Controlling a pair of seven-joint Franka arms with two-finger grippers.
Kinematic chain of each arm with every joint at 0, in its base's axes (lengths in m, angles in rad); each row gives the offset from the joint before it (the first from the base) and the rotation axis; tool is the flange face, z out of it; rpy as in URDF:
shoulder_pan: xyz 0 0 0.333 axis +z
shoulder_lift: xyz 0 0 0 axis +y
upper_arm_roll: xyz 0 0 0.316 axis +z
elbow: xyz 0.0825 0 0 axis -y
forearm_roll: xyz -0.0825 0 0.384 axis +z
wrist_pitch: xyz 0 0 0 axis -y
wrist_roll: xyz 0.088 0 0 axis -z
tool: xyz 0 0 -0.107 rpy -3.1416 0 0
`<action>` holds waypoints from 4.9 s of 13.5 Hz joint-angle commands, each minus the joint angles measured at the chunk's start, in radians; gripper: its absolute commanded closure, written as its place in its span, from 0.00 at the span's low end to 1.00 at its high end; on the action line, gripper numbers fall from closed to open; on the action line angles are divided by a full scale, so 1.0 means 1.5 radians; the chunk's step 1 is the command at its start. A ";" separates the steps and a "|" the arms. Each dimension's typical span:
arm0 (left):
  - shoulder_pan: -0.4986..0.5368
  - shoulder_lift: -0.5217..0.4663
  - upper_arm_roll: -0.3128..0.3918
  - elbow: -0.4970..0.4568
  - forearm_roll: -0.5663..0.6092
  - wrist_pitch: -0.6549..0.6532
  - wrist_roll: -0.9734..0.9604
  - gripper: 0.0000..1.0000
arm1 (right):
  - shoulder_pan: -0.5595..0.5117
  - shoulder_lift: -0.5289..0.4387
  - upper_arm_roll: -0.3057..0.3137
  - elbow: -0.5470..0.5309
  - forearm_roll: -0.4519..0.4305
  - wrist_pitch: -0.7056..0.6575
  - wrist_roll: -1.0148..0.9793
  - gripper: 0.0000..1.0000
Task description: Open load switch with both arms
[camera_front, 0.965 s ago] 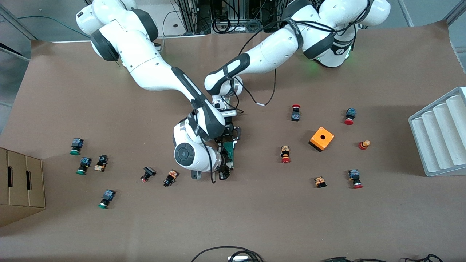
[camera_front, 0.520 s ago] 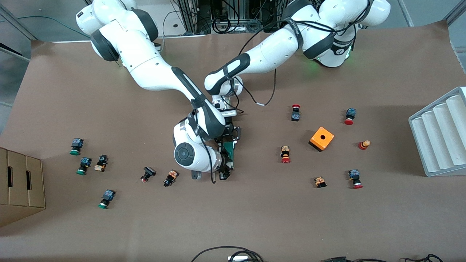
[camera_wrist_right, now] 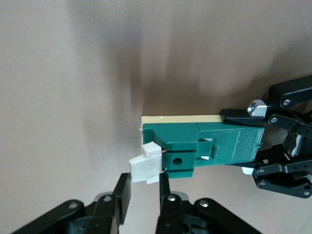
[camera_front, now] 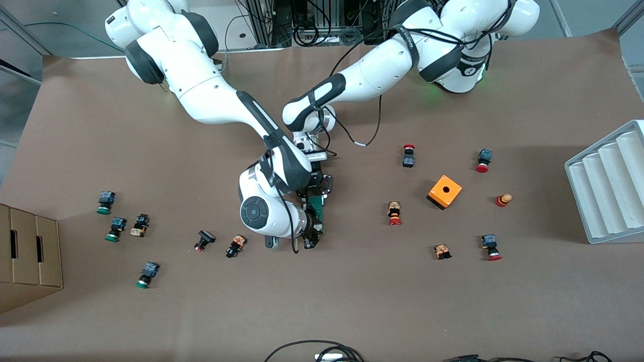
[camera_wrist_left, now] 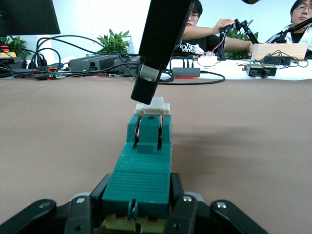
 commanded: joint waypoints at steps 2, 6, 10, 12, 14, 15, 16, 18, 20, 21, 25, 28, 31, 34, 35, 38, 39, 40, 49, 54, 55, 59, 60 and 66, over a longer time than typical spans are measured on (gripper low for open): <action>0.001 0.008 -0.007 0.013 0.015 0.006 0.002 0.50 | -0.002 -0.003 -0.006 0.002 0.021 -0.016 -0.014 0.63; 0.001 0.008 -0.007 0.013 0.015 0.006 0.002 0.50 | -0.005 0.001 -0.007 0.002 0.021 -0.010 -0.026 0.62; 0.001 0.009 -0.007 0.013 0.015 0.006 0.002 0.50 | -0.002 0.002 -0.007 -0.001 0.021 -0.008 -0.026 0.63; 0.001 0.009 -0.007 0.013 0.016 0.006 0.002 0.50 | 0.000 0.002 -0.007 -0.003 0.021 -0.008 -0.025 0.64; 0.001 0.009 -0.007 0.013 0.016 0.007 0.002 0.50 | 0.002 0.002 -0.007 -0.003 0.021 -0.008 -0.024 0.69; 0.001 0.010 -0.007 0.013 0.016 0.007 0.002 0.50 | 0.002 0.002 -0.007 -0.004 0.022 -0.008 -0.023 0.69; 0.001 0.010 -0.007 0.013 0.016 0.007 0.002 0.50 | 0.003 0.002 -0.006 -0.004 0.022 -0.008 -0.021 0.69; 0.001 0.009 -0.007 0.013 0.015 0.007 0.002 0.50 | 0.003 0.002 -0.005 -0.004 0.022 -0.009 -0.019 0.70; 0.001 0.009 -0.007 0.013 0.015 0.007 0.002 0.50 | 0.003 0.002 -0.004 -0.005 0.022 -0.009 -0.019 0.72; 0.001 0.010 -0.007 0.013 0.015 0.007 0.002 0.50 | 0.003 0.001 -0.004 -0.005 0.023 -0.009 -0.019 0.72; 0.001 0.010 -0.007 0.013 0.015 0.007 0.002 0.50 | 0.003 -0.003 -0.003 -0.015 0.023 -0.010 -0.019 0.74; 0.001 0.010 -0.007 0.013 0.014 0.007 0.002 0.50 | 0.002 -0.005 -0.003 -0.025 0.022 -0.011 -0.021 0.75; 0.001 0.010 -0.007 0.013 0.015 0.007 0.002 0.50 | 0.004 -0.007 -0.002 -0.028 0.022 -0.011 -0.020 0.75; 0.001 0.010 -0.007 0.013 0.015 0.008 0.002 0.50 | 0.004 -0.020 -0.002 -0.046 0.021 -0.010 -0.023 0.76; 0.001 0.010 -0.007 0.013 0.015 0.007 0.002 0.50 | 0.004 -0.023 -0.002 -0.050 0.020 -0.010 -0.023 0.76; 0.001 0.009 -0.007 0.013 0.014 0.007 0.002 0.51 | 0.005 -0.032 -0.002 -0.063 0.019 -0.010 -0.026 0.76; 0.001 0.009 -0.007 0.013 0.014 0.008 0.002 0.51 | 0.005 -0.039 -0.002 -0.071 0.018 -0.010 -0.028 0.76; 0.002 0.009 -0.007 0.013 0.014 0.008 0.002 0.51 | 0.005 -0.043 -0.002 -0.078 0.018 -0.010 -0.033 0.76; 0.002 0.011 -0.007 0.012 0.017 0.009 0.002 0.51 | 0.010 -0.069 -0.001 -0.109 0.017 -0.011 -0.050 0.76; 0.002 0.011 -0.007 0.010 0.016 0.008 0.002 0.51 | 0.010 -0.085 -0.001 -0.124 0.017 -0.014 -0.057 0.76; 0.002 0.011 -0.007 0.010 0.016 0.008 0.002 0.51 | 0.010 -0.086 -0.001 -0.124 0.017 -0.014 -0.057 0.76; 0.002 0.012 -0.007 0.008 0.016 0.010 0.002 0.51 | 0.015 -0.092 -0.001 -0.137 0.017 -0.012 -0.059 0.77; 0.002 0.012 -0.007 0.008 0.016 0.010 0.002 0.51 | 0.015 -0.095 -0.001 -0.141 0.016 -0.012 -0.059 0.77; 0.002 0.012 -0.007 0.008 0.015 0.012 0.002 0.51 | 0.017 -0.104 -0.001 -0.147 0.015 -0.010 -0.059 0.77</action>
